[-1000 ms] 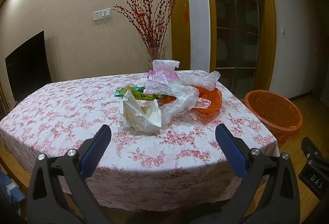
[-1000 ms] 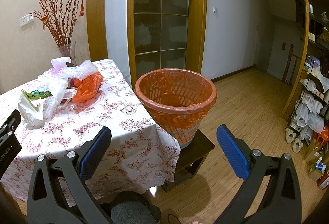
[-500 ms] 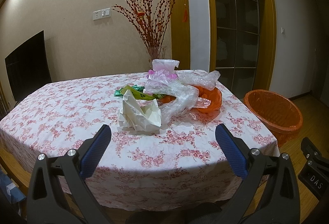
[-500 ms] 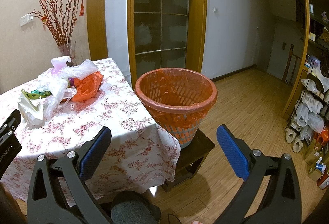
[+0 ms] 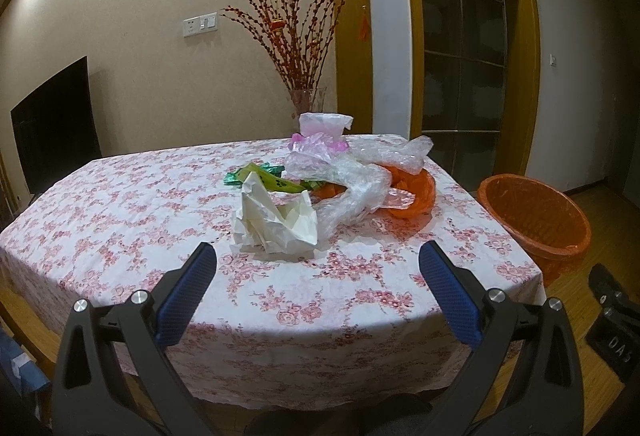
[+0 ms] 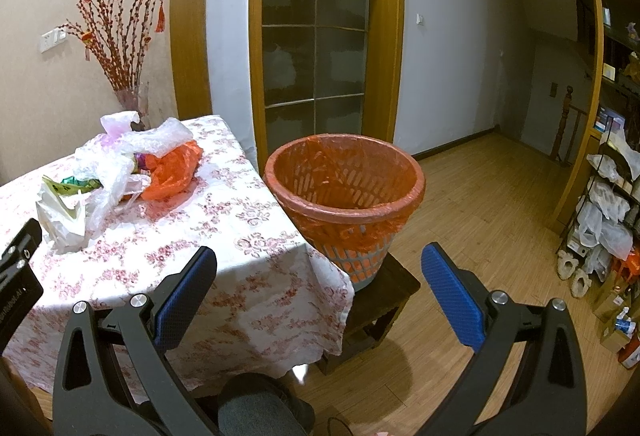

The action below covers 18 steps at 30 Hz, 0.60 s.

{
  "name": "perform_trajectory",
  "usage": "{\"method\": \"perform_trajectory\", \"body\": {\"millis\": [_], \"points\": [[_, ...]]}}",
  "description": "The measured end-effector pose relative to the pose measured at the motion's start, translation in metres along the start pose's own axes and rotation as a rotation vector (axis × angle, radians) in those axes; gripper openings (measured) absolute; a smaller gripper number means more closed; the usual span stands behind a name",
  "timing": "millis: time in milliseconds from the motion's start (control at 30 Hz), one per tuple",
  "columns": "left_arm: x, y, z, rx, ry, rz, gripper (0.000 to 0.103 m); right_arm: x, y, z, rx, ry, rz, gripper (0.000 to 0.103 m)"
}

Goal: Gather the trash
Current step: 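Grasp the white tissue with the left gripper while the right gripper grasps the bubble wrap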

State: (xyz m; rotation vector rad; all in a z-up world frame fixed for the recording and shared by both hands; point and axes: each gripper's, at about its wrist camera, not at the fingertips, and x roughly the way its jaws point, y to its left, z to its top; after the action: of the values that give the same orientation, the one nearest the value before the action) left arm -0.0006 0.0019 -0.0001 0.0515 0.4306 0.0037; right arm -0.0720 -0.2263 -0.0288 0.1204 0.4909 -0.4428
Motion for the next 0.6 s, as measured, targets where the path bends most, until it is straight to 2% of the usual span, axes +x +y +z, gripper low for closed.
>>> {"method": "perform_trajectory", "body": {"millis": [233, 467, 600], "points": [[0.021, 0.034, 0.001, -0.07, 0.036, 0.071, 0.099, 0.004, 0.01, 0.004, 0.006, -0.036, 0.054, 0.101], [0.056, 0.072, 0.007, -0.152, 0.096, 0.113, 0.099, 0.023, 0.022, 0.006, 0.007, -0.014, 0.09, 0.101], [0.087, 0.078, 0.016, -0.156, 0.119, 0.126, 0.099, 0.036, 0.032, 0.006, -0.017, 0.004, 0.109, 0.101]]}}
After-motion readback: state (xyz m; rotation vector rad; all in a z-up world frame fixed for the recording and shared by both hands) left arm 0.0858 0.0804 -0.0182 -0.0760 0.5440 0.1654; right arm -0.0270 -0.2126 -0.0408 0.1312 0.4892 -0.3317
